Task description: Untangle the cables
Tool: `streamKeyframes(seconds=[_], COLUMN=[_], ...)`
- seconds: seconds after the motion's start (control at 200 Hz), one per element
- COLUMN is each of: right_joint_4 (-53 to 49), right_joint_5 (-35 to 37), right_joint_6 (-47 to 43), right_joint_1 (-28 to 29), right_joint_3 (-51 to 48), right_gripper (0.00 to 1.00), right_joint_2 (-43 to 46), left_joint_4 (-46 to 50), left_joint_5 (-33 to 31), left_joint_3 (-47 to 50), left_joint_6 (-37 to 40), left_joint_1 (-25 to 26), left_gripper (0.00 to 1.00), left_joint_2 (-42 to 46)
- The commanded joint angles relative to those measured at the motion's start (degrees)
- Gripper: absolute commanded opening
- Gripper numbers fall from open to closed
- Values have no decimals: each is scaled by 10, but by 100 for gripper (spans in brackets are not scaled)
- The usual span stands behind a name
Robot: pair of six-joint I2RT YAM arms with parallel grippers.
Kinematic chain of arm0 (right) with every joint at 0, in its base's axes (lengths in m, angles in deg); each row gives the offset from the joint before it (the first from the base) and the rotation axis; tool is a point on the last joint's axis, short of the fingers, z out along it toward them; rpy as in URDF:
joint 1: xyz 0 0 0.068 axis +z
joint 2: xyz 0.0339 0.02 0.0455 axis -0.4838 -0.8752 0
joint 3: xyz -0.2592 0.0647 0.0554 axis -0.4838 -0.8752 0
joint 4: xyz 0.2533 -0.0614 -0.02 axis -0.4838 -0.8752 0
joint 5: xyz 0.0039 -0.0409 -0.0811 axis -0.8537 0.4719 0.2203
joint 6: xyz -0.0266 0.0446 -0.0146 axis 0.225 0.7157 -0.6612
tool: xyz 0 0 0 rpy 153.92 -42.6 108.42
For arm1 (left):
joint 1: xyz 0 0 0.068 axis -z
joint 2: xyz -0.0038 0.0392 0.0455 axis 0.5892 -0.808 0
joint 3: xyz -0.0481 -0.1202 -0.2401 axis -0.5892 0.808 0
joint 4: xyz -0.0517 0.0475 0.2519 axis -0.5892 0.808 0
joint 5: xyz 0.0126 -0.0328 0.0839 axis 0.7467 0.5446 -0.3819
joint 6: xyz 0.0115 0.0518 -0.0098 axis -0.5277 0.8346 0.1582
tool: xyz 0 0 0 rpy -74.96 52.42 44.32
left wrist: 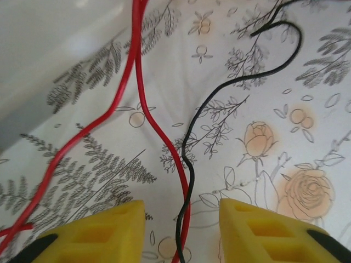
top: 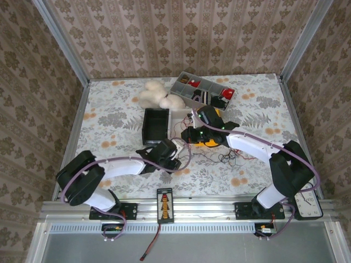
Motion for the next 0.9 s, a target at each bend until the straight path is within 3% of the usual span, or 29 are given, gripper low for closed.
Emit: streamKeyframes(seconds=[0.0, 0.205, 0.27, 0.465, 0.68, 0.895], right_joint_4=[18, 35, 32, -28, -115, -186], right_joint_5=[-17, -22, -24, 3, 50, 195], right_joint_6=[30, 72, 79, 68, 42, 32], right_joint_1=[-12, -50, -65, -108, -172, -209], right_joint_3=[8, -15, -27, -56, -85, -83], right_gripper=[3, 1, 0, 0, 0, 0], right_joint_2=[7, 46, 64, 140, 244, 340], left_joint_4=[5, 0, 0, -19, -28, -31], left_joint_5=[-3, -37, -41, -33, -31, -40], left_joint_3=[-21, 0, 11, 61, 93, 101], left_joint_6=[10, -18, -36, -74, -89, -106], left_joint_1=[-3, -16, -25, -54, -74, -92], left_gripper=[33, 12, 10, 11, 22, 23], left_joint_2=[-25, -35, -33, 13, 61, 59])
